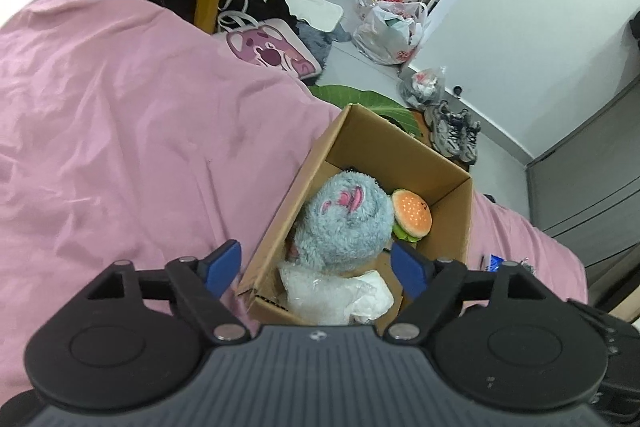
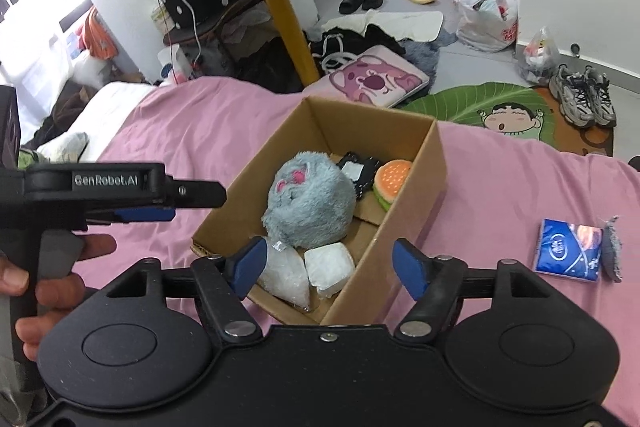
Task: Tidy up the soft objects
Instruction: 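Open both tools to drop the bag and tissue pack into the box, then move both tools toward the blue tissue pack and small grey plush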
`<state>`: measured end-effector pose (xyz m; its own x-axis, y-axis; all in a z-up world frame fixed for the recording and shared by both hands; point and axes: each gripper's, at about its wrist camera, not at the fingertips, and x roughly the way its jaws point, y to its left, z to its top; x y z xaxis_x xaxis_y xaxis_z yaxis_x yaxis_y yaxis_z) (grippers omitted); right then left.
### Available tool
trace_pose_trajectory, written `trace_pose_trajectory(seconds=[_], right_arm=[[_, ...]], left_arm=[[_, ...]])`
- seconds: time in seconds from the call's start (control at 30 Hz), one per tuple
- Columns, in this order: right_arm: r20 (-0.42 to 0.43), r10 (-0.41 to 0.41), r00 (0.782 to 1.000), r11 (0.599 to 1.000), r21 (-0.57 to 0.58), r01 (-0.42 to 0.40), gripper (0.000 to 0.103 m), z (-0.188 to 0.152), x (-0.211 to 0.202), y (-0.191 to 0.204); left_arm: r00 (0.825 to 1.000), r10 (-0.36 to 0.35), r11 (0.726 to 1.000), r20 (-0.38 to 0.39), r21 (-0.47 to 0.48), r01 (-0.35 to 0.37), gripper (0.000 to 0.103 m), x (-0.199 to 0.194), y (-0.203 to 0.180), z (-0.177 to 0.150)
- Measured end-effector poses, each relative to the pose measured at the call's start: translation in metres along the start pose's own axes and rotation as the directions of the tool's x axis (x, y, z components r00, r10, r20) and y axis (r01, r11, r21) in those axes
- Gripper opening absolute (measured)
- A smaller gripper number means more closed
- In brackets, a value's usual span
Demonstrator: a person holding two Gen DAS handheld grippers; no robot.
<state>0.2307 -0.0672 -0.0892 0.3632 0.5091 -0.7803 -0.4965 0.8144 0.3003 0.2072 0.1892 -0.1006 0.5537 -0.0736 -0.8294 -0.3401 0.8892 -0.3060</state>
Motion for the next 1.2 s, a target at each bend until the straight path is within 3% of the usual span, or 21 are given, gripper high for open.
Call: trace_pose_trajectory(seconds=[0.27,0.57,1.2], right_arm=[[0.038,0.012,0.999,1.000,0.006,-0.012,0.080,0.000,-0.014,-0.008],[0.082,-0.002,0.997,1.000,0.008,0.002,0.091,-0.005,-0.035,-0.020],[0.178,-0.036,0.983,0.999,0.040,0.029,0.103,-0.022,-0.086,-0.058]], left_arm=[[0.998,0.048,0.997,0.036,0.052,-0.050,0.087,-0.015,-0.021,-0.008],[0.995,0.067,0.990,0.078,0.116,-0.076,0.099,-0.026,-0.046,-0.019],[0.991,0.023,0.982,0.131,0.181,-0.047,0.103,-0.037,-0.111,-0.046]])
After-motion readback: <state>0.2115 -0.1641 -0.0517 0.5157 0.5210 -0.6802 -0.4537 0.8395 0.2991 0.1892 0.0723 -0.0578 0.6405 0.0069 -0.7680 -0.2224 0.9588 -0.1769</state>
